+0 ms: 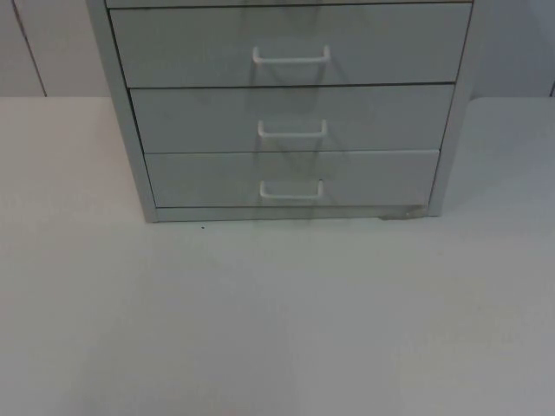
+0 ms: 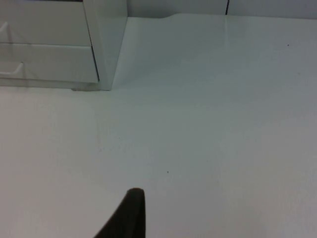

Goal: Open the drawer with the left hand, place the block into the drawer with the right hand, then close the drawer with the left hand.

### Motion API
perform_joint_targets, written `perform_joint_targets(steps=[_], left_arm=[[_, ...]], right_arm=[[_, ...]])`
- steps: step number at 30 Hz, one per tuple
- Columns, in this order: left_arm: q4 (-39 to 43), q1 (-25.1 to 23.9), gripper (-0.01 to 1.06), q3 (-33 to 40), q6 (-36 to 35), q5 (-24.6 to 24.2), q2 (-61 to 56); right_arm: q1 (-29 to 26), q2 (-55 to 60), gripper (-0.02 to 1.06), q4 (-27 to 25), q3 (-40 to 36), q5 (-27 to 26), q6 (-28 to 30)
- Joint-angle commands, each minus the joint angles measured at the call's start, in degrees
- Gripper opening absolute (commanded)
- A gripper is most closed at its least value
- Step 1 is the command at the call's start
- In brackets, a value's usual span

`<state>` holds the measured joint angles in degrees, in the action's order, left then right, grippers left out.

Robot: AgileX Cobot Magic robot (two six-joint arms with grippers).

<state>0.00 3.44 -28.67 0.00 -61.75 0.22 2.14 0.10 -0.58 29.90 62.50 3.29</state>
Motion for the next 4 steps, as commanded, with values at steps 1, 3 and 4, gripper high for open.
perform_joint_targets(steps=[1,3,4], left_arm=[[-0.58,-2.67,1.05,0.29,0.00,0.14,-0.22],[-0.58,-3.50,1.05,0.29,0.00,0.14,-0.22],[-0.58,-4.25,1.05,0.29,0.00,0.14,-0.22]], right_arm=[[-0.40,-0.10,1.05,0.01,-0.38,-0.76,0.16],[-0.40,-0.10,1.05,0.01,-0.38,-0.76,0.16],[-0.40,-0.10,1.05,0.01,-0.38,-0.76,0.16]])
